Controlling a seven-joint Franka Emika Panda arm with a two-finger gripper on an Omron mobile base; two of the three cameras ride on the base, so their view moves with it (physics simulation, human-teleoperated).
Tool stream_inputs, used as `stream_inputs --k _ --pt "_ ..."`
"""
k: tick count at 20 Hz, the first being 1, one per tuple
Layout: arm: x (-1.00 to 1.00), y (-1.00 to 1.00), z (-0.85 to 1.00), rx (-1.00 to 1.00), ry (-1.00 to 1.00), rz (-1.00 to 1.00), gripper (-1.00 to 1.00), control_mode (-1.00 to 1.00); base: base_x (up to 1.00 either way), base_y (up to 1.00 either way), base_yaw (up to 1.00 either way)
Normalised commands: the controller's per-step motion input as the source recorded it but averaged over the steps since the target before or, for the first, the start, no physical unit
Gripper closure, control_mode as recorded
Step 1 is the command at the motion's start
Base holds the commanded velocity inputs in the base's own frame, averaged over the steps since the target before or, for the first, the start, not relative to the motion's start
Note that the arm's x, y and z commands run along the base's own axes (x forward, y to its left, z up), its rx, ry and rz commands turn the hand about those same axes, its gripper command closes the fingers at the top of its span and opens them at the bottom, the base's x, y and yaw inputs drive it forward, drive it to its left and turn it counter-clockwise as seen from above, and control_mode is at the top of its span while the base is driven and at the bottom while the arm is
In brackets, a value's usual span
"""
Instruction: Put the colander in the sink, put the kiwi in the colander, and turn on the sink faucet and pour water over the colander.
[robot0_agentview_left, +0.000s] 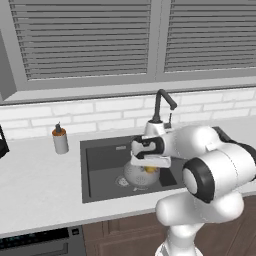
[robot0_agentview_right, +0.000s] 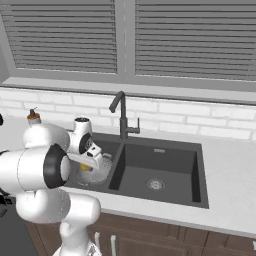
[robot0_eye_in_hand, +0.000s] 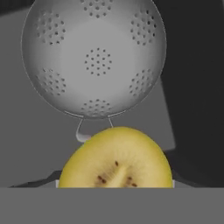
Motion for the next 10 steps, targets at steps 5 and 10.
stream_inputs --k 5,10 --pt "0.42 0.25 -0.61 -0.01 0.0 0.0 1.0 -1.0 0.0 0.0 0.0" --pt "0.52 0.09 -0.41 -0.01 0.0 -0.01 1.0 -1.0 0.0 0.0 0.0"
